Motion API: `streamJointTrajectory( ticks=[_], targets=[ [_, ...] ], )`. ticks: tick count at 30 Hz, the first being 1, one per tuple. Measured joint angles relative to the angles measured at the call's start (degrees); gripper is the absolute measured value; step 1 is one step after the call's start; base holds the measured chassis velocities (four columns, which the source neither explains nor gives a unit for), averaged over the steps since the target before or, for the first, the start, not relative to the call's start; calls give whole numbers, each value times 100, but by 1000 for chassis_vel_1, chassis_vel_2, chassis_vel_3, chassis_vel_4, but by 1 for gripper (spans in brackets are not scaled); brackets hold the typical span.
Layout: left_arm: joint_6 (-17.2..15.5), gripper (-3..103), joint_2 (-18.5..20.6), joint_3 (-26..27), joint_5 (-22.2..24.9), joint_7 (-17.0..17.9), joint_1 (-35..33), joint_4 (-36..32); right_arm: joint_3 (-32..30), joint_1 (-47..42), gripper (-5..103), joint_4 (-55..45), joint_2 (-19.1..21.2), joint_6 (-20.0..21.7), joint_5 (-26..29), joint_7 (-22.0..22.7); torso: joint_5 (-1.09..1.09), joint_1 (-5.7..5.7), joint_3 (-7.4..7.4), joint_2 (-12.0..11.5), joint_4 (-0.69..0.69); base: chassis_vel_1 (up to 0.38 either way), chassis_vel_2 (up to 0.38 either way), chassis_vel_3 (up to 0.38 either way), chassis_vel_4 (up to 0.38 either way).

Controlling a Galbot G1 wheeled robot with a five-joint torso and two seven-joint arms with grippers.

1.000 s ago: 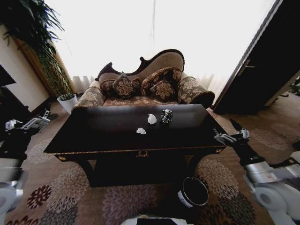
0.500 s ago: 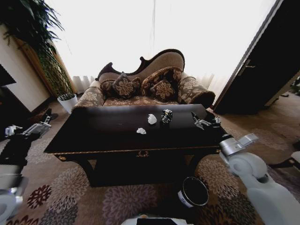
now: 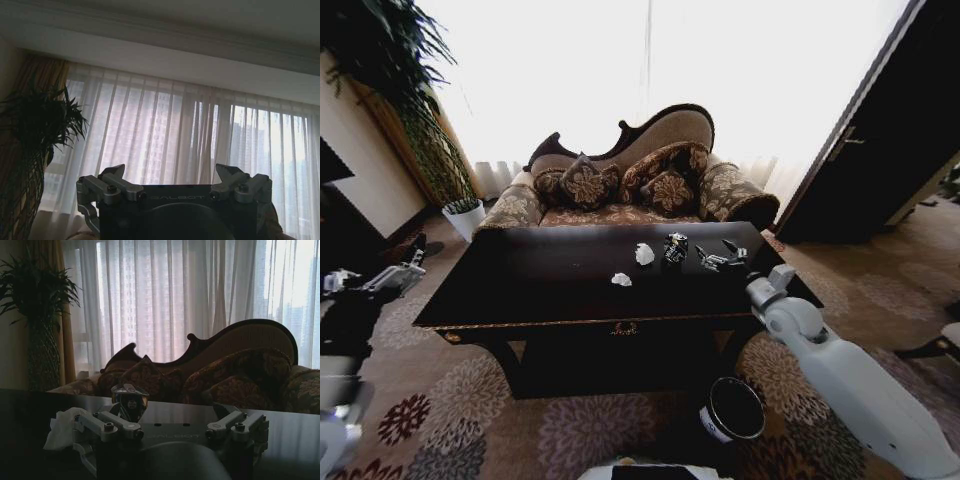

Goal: Move to the front of the table and place the trash on the table into the trash bin.

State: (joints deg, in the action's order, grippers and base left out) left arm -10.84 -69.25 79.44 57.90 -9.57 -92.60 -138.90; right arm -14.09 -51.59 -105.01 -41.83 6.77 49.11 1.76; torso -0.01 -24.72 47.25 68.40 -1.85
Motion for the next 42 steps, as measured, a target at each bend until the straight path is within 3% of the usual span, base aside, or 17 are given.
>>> streamJointTrajectory(
  ticks=[42],
  targets=[
    [-1,100,-64,90,-33,-3,-102,4,1412,1407,100,1175,-588,-26,86,-196,0,1,0,0,0,0,0,0,0]
  ],
)
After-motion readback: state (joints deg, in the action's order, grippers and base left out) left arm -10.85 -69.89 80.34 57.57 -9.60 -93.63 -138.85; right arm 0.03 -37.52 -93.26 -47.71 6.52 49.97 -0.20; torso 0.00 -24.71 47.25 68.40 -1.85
